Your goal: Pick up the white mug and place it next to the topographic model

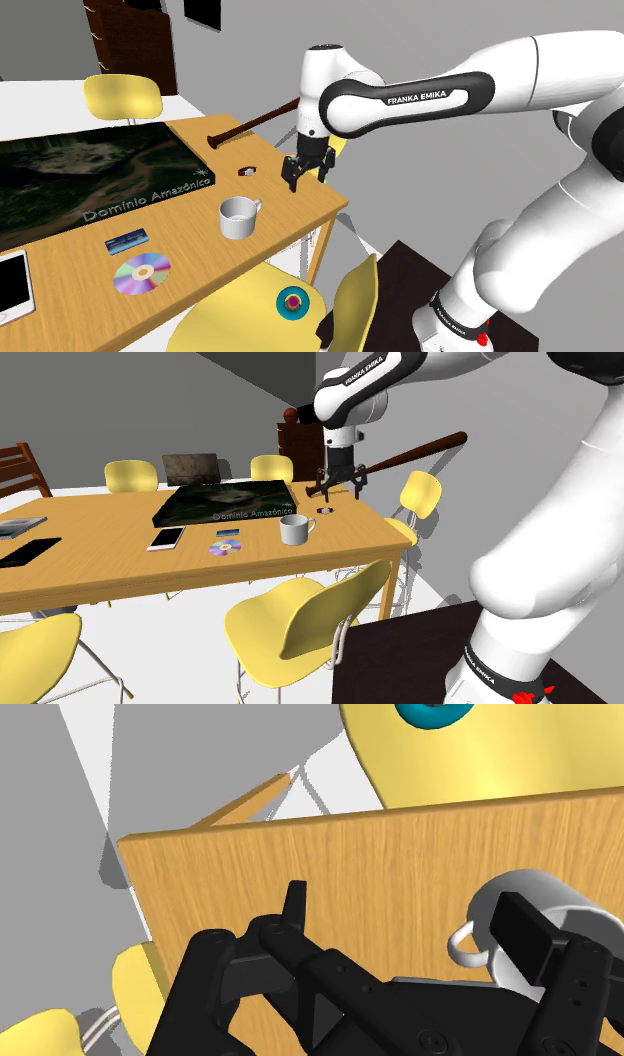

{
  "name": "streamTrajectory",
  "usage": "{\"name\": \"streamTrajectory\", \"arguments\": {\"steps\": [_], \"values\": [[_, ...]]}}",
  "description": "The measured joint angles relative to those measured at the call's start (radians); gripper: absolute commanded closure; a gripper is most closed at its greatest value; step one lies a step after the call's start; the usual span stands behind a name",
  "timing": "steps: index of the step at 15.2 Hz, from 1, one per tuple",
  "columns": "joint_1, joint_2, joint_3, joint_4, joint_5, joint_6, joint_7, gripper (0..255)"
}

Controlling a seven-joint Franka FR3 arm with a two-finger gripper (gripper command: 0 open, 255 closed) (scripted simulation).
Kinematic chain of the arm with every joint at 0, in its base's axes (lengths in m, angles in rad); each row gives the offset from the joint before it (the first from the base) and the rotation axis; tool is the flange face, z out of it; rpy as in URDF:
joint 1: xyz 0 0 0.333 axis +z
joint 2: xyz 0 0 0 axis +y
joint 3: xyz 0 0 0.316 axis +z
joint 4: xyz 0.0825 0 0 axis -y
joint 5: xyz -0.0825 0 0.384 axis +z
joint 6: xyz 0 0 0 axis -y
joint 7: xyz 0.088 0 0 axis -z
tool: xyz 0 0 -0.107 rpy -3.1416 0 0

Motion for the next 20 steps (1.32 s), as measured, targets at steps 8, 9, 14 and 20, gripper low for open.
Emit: {"name": "streamTrajectory", "arguments": {"steps": [8,9,14,20], "values": [[0.047,0.281,0.059,0.211,-0.066,0.059,0.148,0],[0.058,0.32,0.065,0.248,-0.078,0.058,0.168,0],[0.116,0.515,0.073,0.444,-0.134,0.049,0.249,0],[0.179,0.697,0.064,0.638,-0.18,0.032,0.302,0]]}}
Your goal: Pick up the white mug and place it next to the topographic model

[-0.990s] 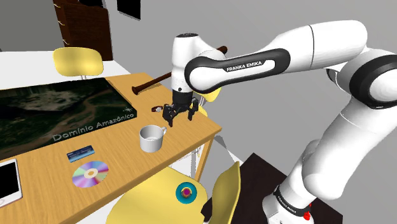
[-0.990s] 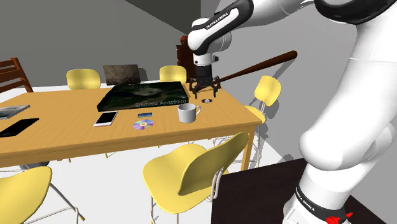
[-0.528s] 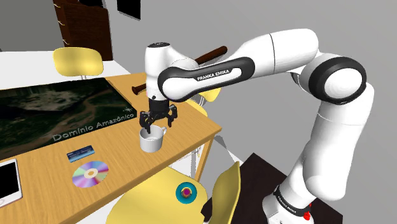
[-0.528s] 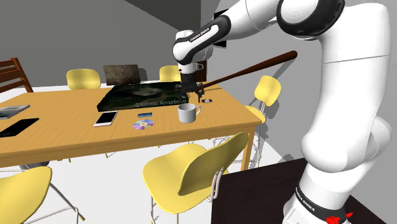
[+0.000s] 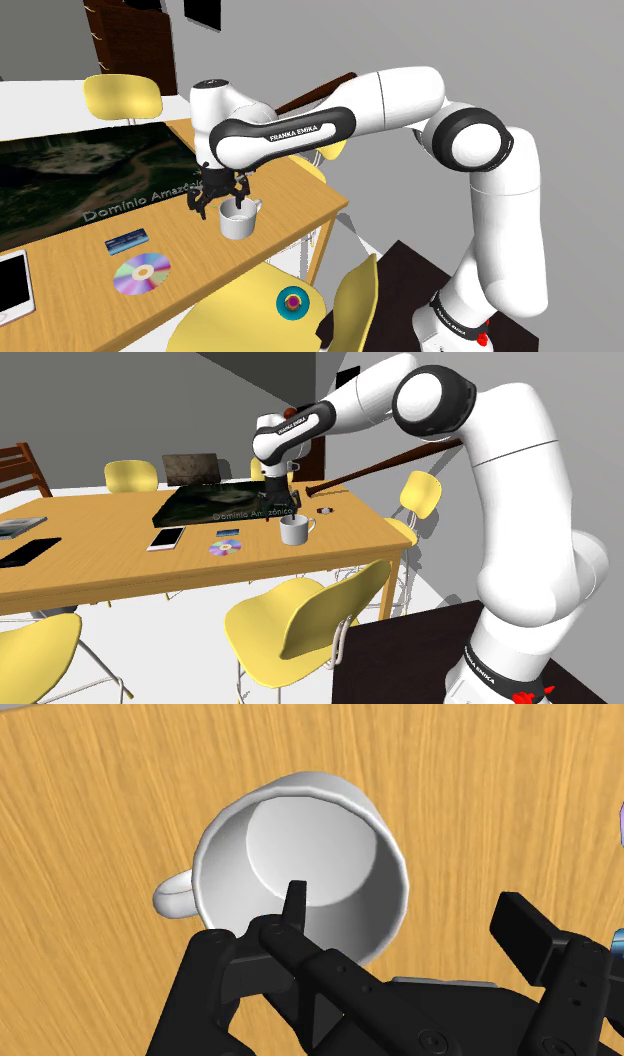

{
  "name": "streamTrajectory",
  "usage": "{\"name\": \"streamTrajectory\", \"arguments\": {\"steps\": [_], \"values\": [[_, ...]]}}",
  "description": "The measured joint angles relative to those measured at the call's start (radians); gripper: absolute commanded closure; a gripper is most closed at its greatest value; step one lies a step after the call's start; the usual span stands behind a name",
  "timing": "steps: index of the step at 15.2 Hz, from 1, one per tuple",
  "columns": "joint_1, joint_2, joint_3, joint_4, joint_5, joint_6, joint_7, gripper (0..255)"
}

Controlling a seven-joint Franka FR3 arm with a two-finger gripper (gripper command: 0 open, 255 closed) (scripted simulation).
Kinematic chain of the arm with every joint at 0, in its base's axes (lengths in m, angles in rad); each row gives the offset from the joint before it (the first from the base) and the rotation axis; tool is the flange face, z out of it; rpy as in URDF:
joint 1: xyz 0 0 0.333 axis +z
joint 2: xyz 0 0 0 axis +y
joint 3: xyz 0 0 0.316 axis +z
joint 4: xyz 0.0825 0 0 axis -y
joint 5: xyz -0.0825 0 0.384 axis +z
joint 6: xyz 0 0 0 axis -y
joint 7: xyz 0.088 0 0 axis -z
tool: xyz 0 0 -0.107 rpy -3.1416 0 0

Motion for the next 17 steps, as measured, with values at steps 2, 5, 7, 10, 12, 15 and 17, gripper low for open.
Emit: {"name": "streamTrajectory", "arguments": {"steps": [2,5,7,10,12,15,17], "values": [[0.002,0.016,-0.003,-0.001,-0.005,0.016,0.003,0],[0.0,0.023,-0.006,-0.032,-0.009,0.054,0.006,0],[0.0,0.03,-0.007,-0.035,-0.012,0.064,0.007,0],[0.001,0.032,-0.007,-0.036,-0.012,0.067,0.008,0],[0.001,0.033,-0.008,-0.036,-0.013,0.067,0.008,0],[0.001,0.033,-0.008,-0.036,-0.013,0.067,0.008,255],[0.001,0.032,-0.007,-0.036,-0.013,0.068,0.008,255]]}}
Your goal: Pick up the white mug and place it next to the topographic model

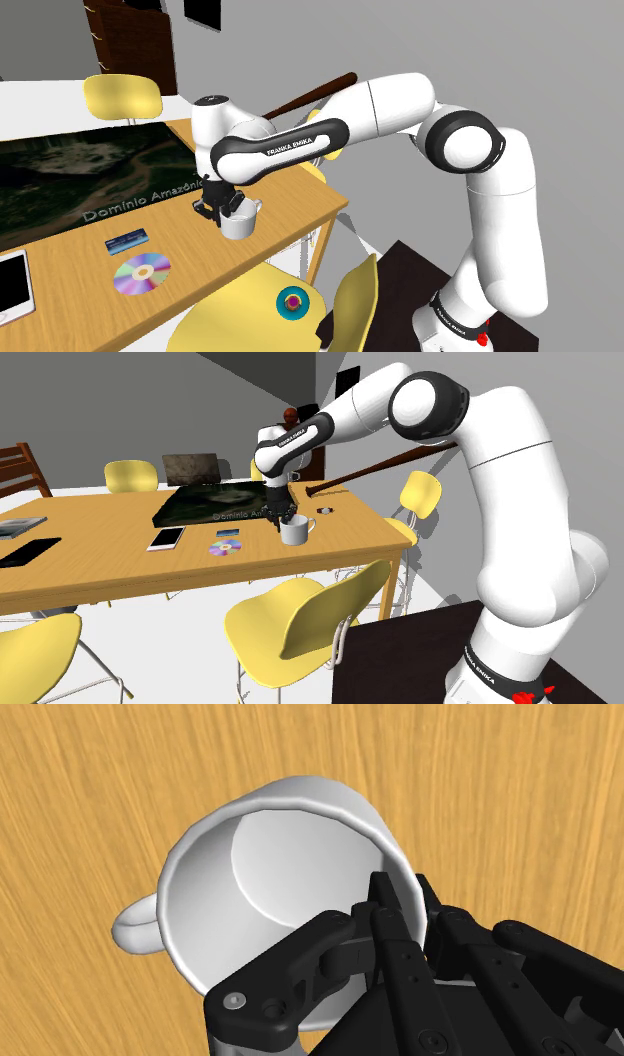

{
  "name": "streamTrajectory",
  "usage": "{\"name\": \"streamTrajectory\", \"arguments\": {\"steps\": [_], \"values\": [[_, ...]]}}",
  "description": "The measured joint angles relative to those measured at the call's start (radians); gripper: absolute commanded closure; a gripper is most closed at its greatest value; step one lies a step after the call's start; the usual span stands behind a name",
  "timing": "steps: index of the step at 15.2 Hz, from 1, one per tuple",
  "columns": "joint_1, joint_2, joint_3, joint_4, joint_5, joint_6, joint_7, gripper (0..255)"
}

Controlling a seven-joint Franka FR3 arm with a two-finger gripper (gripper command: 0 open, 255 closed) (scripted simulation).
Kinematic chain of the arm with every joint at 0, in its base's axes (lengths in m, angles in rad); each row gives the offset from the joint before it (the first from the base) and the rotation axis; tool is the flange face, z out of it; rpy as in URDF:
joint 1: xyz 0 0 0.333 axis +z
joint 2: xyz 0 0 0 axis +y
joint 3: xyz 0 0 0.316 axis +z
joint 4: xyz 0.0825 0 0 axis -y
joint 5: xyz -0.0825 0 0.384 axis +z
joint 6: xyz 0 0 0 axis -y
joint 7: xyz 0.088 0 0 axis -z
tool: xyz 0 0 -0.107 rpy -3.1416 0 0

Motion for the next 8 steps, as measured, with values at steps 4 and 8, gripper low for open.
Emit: {"name": "streamTrajectory", "arguments": {"steps": [4,8], "values": [[0.0,0.0,0.0,0.0,0.0,0.0,0.0,255],[-0.001,-0.009,0.002,0.004,0.003,-0.012,-0.001,255]]}}
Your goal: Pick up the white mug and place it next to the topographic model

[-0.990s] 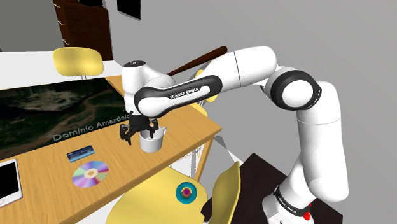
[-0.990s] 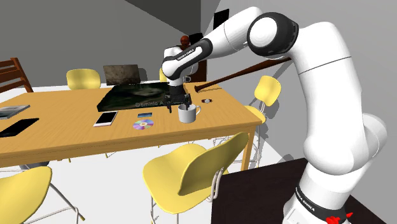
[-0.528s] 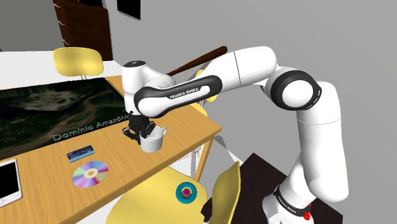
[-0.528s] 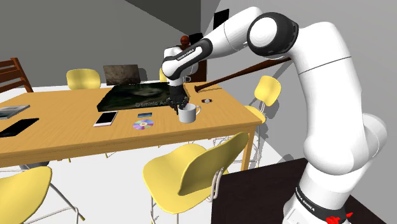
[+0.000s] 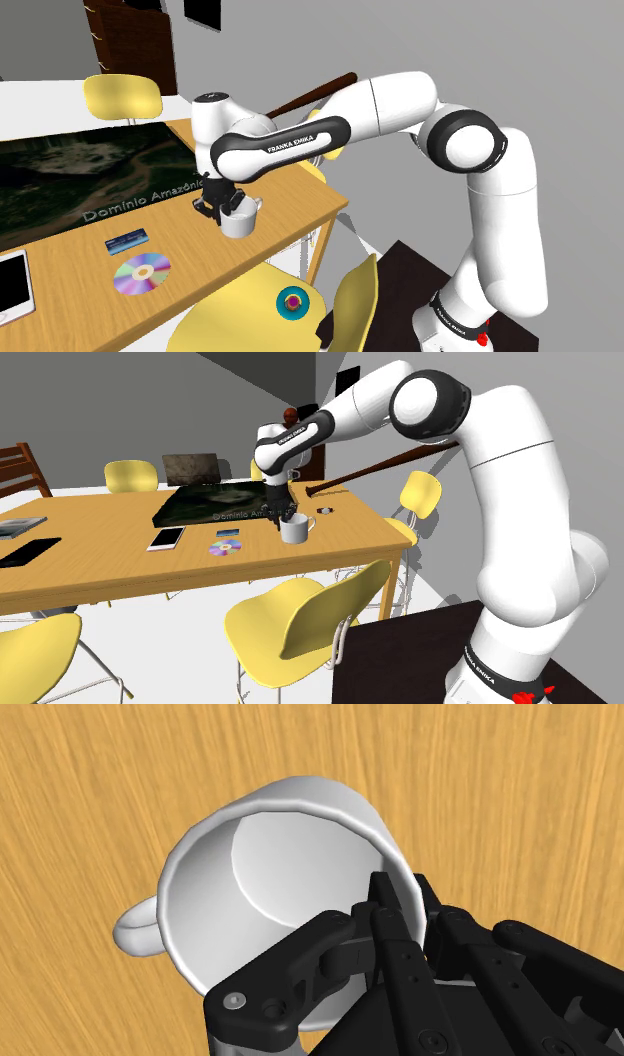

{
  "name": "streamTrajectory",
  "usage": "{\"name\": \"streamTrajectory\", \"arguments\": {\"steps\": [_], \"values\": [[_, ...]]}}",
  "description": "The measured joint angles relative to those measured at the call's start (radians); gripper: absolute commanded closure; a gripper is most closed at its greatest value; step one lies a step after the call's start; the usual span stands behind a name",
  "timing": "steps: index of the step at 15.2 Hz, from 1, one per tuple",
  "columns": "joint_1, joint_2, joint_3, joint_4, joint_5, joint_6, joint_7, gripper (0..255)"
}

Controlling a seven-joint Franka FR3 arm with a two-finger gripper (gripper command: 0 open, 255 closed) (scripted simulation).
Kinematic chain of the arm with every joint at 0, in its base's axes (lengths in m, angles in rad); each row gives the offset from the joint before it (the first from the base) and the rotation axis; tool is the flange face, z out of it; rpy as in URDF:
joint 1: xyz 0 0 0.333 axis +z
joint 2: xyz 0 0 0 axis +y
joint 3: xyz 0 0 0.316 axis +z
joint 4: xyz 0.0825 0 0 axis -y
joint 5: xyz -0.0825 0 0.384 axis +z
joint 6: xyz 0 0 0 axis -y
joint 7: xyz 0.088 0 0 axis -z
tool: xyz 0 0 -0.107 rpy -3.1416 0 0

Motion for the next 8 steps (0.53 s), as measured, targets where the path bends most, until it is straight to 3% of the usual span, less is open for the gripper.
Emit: {"name": "streamTrajectory", "arguments": {"steps": [8], "values": [[-0.001,-0.033,0.008,0.055,0.014,-0.086,-0.011,255]]}}
